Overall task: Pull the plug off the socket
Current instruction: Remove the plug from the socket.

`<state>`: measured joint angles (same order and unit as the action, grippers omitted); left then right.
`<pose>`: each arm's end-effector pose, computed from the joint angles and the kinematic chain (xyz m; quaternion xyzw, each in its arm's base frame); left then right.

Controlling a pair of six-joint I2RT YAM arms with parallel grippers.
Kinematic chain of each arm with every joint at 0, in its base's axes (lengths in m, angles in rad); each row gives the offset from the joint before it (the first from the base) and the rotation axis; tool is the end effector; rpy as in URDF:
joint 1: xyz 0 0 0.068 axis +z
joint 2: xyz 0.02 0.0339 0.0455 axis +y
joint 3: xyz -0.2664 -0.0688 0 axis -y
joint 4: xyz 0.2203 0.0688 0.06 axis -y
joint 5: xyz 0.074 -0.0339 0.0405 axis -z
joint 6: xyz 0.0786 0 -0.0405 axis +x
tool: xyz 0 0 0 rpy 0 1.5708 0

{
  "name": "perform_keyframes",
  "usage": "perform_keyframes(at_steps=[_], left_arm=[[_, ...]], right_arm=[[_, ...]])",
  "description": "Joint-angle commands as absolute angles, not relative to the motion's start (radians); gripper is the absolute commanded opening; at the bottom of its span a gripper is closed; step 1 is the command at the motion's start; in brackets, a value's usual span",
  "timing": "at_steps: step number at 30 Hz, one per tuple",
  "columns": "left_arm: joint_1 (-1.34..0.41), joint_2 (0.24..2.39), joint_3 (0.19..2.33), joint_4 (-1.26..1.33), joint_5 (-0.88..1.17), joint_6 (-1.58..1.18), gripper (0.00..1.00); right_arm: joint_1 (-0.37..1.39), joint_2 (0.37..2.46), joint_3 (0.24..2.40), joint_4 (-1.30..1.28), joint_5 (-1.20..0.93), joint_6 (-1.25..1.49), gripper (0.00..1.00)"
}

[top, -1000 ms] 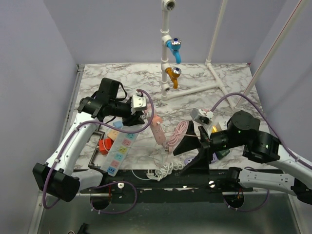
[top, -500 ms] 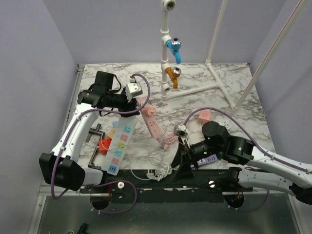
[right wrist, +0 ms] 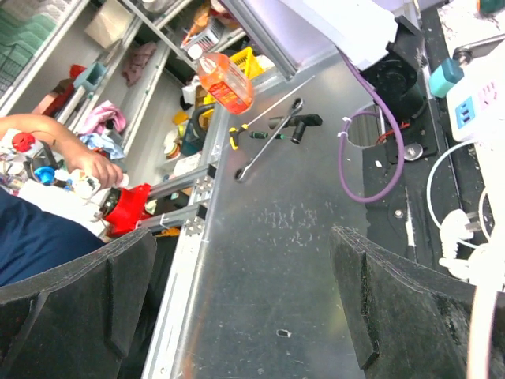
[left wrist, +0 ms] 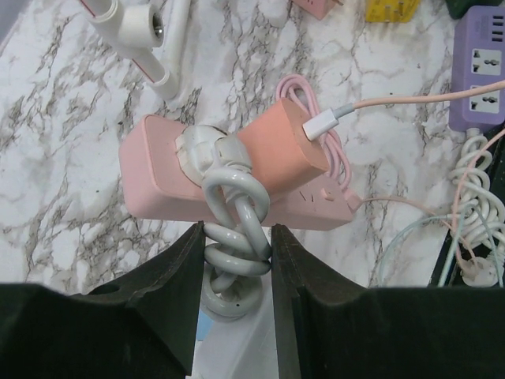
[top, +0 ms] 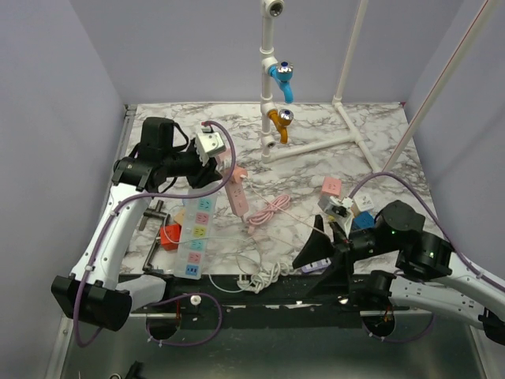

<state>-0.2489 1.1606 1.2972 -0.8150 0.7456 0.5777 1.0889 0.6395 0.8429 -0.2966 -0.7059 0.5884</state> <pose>0.2063 -0.1075 0.3646 0.4814 0.7063 -0.2584 0.4503 0.0211 0.1504 0.3633 -0.3973 0.6145 0.6408 0.2323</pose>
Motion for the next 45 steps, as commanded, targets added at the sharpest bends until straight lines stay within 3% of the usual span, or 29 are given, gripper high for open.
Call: perform_keyframes(at_steps=[1, 6, 12, 19, 25, 28, 34, 45], left_arm=[[-0.238, 1.176, 1.341, -0.686, 0.714, 0.488, 0.00], [-0.222, 1.134, 1.301, -0.582, 0.696, 0.448, 0.00], [-0.199, 1.147, 1.396, -0.591, 0.762, 0.393, 0.00], [-0.209, 1.143, 1.427, -0.609, 0.803, 0.349, 0.00], [-0.209, 1.126, 1.365, -0.621, 0.778, 0.397, 0.00], [-0.214, 1.120, 1.344, -0.637, 0.800, 0.412, 0.00], [-0.239, 1.084, 1.331, -0.748, 0.901, 0.534, 0.00], [-0.253, 1.038, 1.403, -1.048, 1.166, 0.790, 0.00]], right_arm=[[1.086, 0.599, 0.793, -0.300, -0.739, 0.648, 1.00], [1.086, 0.578, 0.734, -0.353, -0.771, 0.705, 1.00], [1.085, 0.550, 0.623, -0.301, -0.837, 0.834, 1.00], [1.085, 0.705, 0.662, -0.220, -0.876, 0.750, 1.00], [1.085, 0.717, 0.814, -0.224, -0.868, 0.709, 1.00], [1.085, 0.740, 0.956, -0.347, -0.778, 0.604, 1.00], [1.085, 0.840, 1.296, -0.454, -0.403, 0.387, 0.99], [1.083, 0.839, 1.234, -0.288, -0.050, 0.223, 0.96]])
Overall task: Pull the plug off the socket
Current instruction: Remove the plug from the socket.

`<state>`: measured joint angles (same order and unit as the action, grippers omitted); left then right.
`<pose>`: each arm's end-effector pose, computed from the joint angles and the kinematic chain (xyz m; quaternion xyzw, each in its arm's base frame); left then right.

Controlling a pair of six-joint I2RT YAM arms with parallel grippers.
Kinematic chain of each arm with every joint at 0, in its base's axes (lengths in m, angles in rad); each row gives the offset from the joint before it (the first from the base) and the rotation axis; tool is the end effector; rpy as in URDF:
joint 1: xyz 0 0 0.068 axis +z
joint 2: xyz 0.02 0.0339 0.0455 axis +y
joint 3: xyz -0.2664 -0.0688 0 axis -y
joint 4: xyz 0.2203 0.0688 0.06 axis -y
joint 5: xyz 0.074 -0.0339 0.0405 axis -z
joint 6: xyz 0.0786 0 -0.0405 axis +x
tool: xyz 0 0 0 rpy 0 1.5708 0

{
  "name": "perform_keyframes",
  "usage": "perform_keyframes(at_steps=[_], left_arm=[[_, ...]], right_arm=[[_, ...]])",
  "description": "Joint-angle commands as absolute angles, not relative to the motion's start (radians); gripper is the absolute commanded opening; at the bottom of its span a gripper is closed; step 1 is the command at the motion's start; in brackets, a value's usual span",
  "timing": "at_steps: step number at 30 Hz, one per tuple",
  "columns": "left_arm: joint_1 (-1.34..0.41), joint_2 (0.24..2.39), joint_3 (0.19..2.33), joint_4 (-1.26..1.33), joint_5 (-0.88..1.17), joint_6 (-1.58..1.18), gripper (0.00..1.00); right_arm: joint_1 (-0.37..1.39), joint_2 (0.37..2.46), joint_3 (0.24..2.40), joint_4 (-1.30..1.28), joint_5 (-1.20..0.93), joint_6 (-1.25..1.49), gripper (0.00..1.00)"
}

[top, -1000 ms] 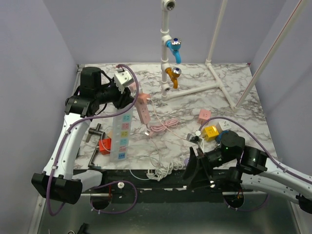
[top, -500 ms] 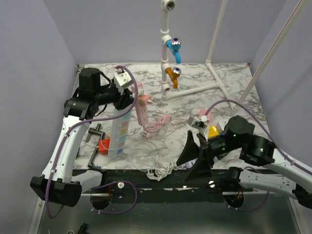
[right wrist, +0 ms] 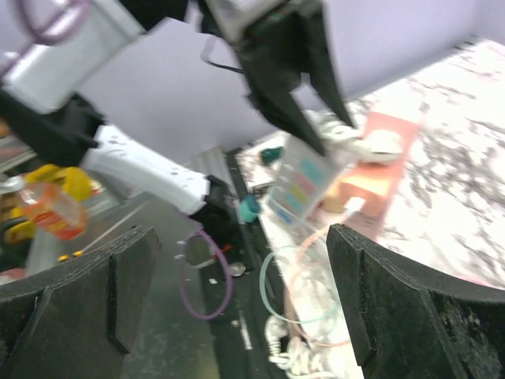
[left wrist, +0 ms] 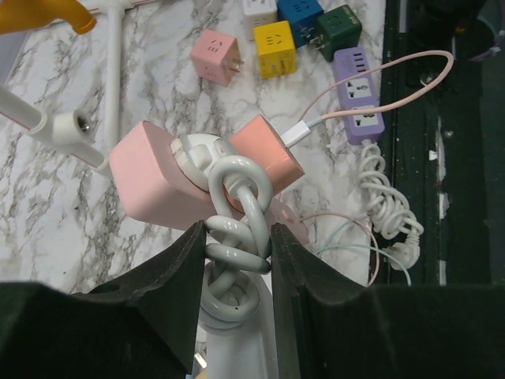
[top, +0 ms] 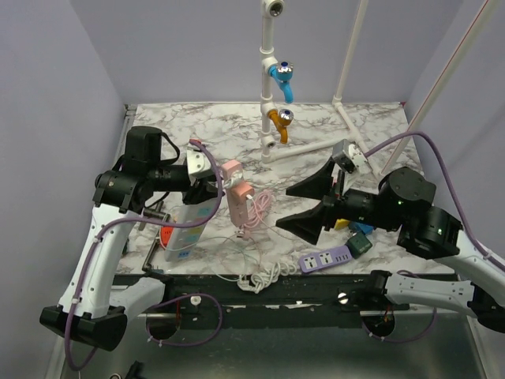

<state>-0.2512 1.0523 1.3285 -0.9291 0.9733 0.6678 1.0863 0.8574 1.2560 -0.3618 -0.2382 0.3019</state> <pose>0.1557 -0.1071 0.3909 0.5371 0.6184 -0.3292 0.4698 0.0654 0.1641 0.4613 -0.3424 0.6040 0.5207 0.4967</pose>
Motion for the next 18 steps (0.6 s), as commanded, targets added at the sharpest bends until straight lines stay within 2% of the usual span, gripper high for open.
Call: perform_keyframes(at_steps=[1, 7, 9, 11, 14, 16, 18], left_arm=[[-0.253, 1.038, 1.413, -1.064, 1.180, 0.798, 0.00], [-0.254, 1.027, 1.451, -1.129, 1.240, 0.851, 0.00], [-0.254, 1.020, 1.458, -1.148, 1.242, 0.866, 0.00], [-0.254, 1.009, 1.450, -1.154, 1.245, 0.872, 0.00], [-0.253, 0.994, 1.436, -1.128, 1.253, 0.849, 0.00], [-0.254, 0.996, 1.435, -1.100, 1.256, 0.823, 0.00], [-0.253, 1.006, 1.451, -1.101, 1.255, 0.817, 0.00]], right_arm=[[1.084, 0.835, 1.240, -0.277, -0.017, 0.213, 0.96], [1.070, 0.975, 1.264, -0.297, 0.134, 0.211, 0.98], [1.002, 1.028, 1.272, -0.281, 0.128, 0.242, 0.98], [0.842, 1.055, 1.266, -0.228, 0.049, 0.306, 0.98], [0.533, 1.126, 1.243, -0.167, -0.213, 0.468, 0.95], [0.386, 1.153, 1.147, -0.029, -0.457, 0.571, 0.94], [0.323, 1.148, 1.009, 0.226, -0.624, 0.670, 0.94]])
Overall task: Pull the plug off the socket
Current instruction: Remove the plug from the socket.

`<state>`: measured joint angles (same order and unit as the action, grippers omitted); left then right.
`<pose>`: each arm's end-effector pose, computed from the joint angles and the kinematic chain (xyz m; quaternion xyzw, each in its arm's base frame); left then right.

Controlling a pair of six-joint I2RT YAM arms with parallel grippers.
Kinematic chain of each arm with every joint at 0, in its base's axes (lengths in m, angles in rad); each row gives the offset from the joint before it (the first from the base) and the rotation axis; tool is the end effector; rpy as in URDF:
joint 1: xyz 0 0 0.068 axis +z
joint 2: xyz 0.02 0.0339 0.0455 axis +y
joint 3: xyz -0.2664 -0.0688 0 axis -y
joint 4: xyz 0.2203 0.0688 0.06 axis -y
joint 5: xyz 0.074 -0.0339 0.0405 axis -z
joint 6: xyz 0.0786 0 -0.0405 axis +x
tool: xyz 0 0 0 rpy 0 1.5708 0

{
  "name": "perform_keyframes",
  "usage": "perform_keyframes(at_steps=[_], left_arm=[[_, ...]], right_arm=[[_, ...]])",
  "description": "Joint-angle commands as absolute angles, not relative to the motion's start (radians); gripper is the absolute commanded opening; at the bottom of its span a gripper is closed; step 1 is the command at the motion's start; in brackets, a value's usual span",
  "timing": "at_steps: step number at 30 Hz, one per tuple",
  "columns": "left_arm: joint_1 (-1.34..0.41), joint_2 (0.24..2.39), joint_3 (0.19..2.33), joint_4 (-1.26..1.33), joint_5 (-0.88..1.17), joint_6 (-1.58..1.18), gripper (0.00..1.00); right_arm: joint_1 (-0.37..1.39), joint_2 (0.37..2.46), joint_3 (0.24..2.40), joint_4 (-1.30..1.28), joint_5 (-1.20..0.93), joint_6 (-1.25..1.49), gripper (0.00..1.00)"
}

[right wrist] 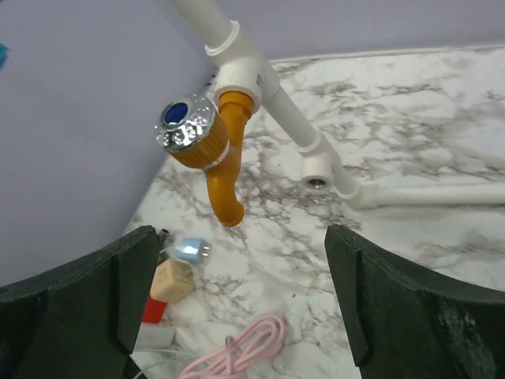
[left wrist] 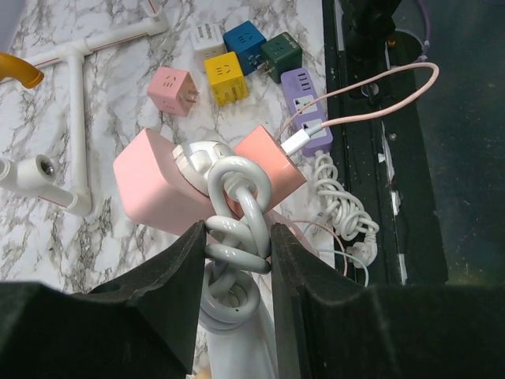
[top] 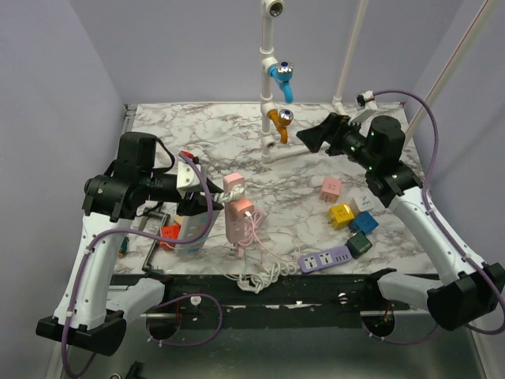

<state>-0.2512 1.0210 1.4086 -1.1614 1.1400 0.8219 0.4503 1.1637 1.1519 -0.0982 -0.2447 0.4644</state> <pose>0.1164 -0.1036 0.4048 0.5766 0.5599 -0.3853 0.4535 0.2482 0.1411 0.3990 -0.0762 0.7399 0.3740 0.5540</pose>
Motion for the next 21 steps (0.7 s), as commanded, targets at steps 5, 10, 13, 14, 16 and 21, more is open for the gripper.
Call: perform_keyframes(at_steps=[5, 10, 13, 14, 16, 21], left_arm=[[-0.254, 1.022, 1.484, -1.131, 1.246, 0.847, 0.00], [-0.254, 1.038, 1.483, -1.121, 1.254, 0.851, 0.00], [-0.255, 1.053, 1.486, -1.119, 1.293, 0.859, 0.00], [-0.255, 1.058, 1.489, -1.117, 1.309, 0.859, 0.00], [-0.255, 1.069, 1.498, -1.112, 1.331, 0.849, 0.00], [-0.256, 1.084, 1.514, -1.120, 1.342, 0.841, 0.00]], right_arm=[[0.315, 1.143, 0.781, 0.540, -0.907, 0.752, 0.91], [0.331, 1.110, 0.631, 0.784, -1.105, 0.838, 0.95], [0.406, 1.113, 0.618, 0.760, -1.092, 0.765, 0.96], [0.435, 1.130, 0.614, 0.761, -1.084, 0.746, 0.96], [0.498, 1.172, 0.602, 0.816, -1.063, 0.734, 0.96], [0.593, 1.269, 0.543, 1.059, -0.960, 0.734, 0.96]])
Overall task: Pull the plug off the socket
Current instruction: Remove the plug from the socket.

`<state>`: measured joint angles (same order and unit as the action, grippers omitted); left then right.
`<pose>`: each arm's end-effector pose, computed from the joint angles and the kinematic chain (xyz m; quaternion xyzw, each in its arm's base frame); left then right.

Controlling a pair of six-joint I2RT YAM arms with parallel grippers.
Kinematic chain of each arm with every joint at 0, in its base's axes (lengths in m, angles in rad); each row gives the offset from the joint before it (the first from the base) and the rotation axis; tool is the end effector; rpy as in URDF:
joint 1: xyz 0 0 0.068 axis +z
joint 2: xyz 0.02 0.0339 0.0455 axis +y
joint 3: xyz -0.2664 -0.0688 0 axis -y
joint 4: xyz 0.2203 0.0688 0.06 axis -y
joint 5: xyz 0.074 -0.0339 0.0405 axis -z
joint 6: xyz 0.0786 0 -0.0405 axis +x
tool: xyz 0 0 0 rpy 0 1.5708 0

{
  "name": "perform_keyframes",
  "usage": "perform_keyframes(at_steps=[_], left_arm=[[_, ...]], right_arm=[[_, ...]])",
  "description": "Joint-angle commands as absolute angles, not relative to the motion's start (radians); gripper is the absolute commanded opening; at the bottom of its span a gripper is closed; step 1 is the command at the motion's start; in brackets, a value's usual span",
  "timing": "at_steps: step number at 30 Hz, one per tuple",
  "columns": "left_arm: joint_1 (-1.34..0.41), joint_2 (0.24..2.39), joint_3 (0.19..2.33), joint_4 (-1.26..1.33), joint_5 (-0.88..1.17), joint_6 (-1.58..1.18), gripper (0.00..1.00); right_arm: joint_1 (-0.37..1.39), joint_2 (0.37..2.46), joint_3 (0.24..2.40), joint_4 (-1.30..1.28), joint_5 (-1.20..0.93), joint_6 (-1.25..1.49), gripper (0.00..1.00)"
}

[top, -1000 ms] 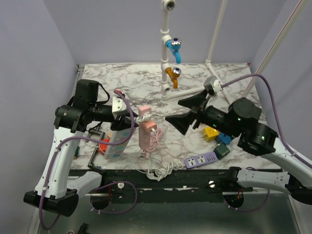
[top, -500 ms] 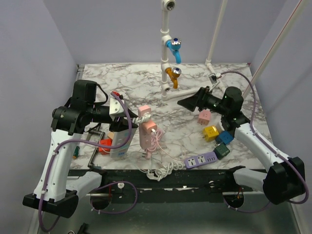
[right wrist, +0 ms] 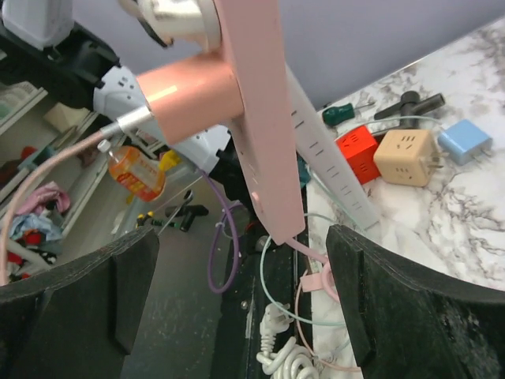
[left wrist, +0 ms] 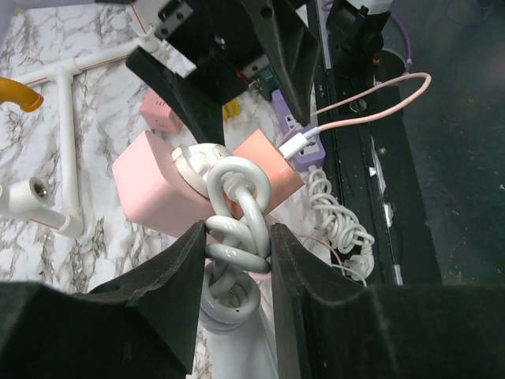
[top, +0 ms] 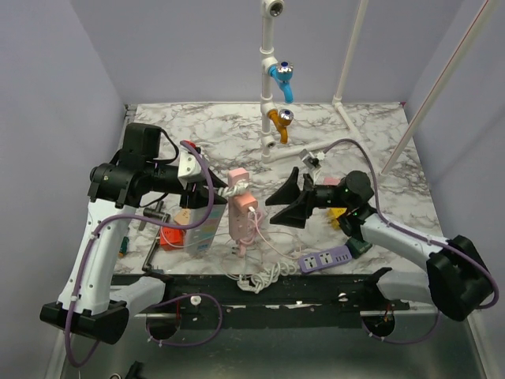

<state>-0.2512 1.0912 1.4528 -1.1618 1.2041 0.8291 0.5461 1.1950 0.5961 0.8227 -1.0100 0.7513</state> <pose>0.1300 -0.1091 0.4106 0.5753 0.5456 -0.4148 0.4465 0.1799 0.1872 0.3124 -0.3203 0.5817 0.6537 0.3628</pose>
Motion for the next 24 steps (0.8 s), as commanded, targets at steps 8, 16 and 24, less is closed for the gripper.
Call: perform_keyframes(at_steps=[8, 16, 24], left_arm=[[-0.258, 1.079, 1.519, -1.144, 1.342, 0.847, 0.00], [-0.259, 1.070, 1.506, -1.162, 1.317, 0.861, 0.00], [-0.259, 1.073, 1.506, -1.119, 1.313, 0.821, 0.00]], right_arm=[[0.607, 1.502, 0.568, 1.529, -0.921, 0.901, 0.97], [0.681, 1.607, 0.652, 1.591, -0.841, 0.863, 0.93], [0.742, 1.630, 0.692, 1.587, -0.815, 0.819, 0.91]])
